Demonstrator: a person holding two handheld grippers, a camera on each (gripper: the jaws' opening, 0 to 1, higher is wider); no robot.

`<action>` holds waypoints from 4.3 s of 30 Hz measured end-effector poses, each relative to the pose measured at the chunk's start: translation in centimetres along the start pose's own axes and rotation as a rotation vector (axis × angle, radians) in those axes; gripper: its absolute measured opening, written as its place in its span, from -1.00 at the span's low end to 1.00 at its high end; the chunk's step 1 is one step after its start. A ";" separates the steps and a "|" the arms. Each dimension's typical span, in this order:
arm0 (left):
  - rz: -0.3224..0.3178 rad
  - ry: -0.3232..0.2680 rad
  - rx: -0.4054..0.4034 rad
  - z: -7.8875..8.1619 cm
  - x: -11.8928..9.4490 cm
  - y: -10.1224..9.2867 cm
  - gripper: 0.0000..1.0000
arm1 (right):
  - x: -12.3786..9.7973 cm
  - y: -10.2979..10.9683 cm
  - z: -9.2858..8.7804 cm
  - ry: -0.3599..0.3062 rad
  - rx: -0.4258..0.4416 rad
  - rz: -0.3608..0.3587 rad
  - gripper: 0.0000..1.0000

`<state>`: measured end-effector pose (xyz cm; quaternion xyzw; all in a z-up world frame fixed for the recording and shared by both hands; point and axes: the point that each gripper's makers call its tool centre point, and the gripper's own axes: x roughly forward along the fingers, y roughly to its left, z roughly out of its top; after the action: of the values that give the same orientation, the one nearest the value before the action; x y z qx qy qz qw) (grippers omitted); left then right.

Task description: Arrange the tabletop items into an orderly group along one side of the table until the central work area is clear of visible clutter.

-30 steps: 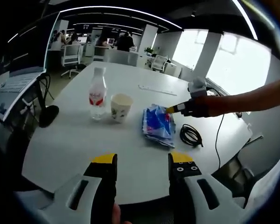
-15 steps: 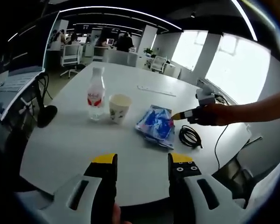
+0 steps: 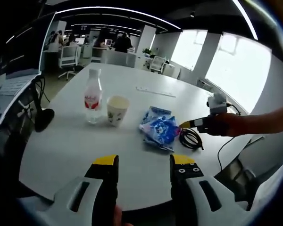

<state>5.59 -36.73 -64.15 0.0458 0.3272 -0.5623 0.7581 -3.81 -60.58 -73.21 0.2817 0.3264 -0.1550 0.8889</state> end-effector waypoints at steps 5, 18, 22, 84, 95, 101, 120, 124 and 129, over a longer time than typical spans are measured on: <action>-0.007 0.002 0.003 0.0 0.2 -0.3 -0.15 | -0.2 0.5 -1.9 0.016 -0.004 -0.012 -1.00; -0.008 0.004 -0.002 -0.4 0.2 -0.5 -0.15 | -0.7 2.7 -4.5 0.091 -0.170 0.041 -0.96; -0.007 0.000 -0.005 -0.3 0.1 -0.4 -0.14 | -0.9 3.0 -4.5 0.103 -0.219 0.059 -0.82; -0.005 0.002 -0.028 -0.3 0.4 -0.5 -0.14 | -3.6 -4.9 3.1 -0.099 0.039 -0.054 -1.00; -0.012 0.011 -0.031 -0.4 0.7 -0.8 -0.14 | -5.7 -8.7 5.2 -0.147 0.072 -0.108 -1.00; -0.017 0.015 -0.027 -0.3 0.9 -1.2 -0.14 | -6.6 -10.8 6.4 -0.166 0.077 -0.135 -1.00; -0.012 0.030 -0.038 -0.9 0.7 -1.3 -0.15 | -8.0 -14.8 6.3 -0.185 0.136 -0.204 -0.98; -0.010 0.032 -0.040 -1.0 0.7 -1.3 -0.15 | -8.3 -14.8 5.6 -0.187 0.167 -0.219 -0.97; -0.015 0.031 -0.042 -0.9 0.7 -1.6 -0.14 | -8.4 -14.8 4.6 -0.173 0.175 -0.234 -0.96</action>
<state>3.90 -37.44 -64.80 0.0361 0.3510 -0.5600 0.7496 -14.57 -74.31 -70.62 0.3035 0.2644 -0.3090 0.8617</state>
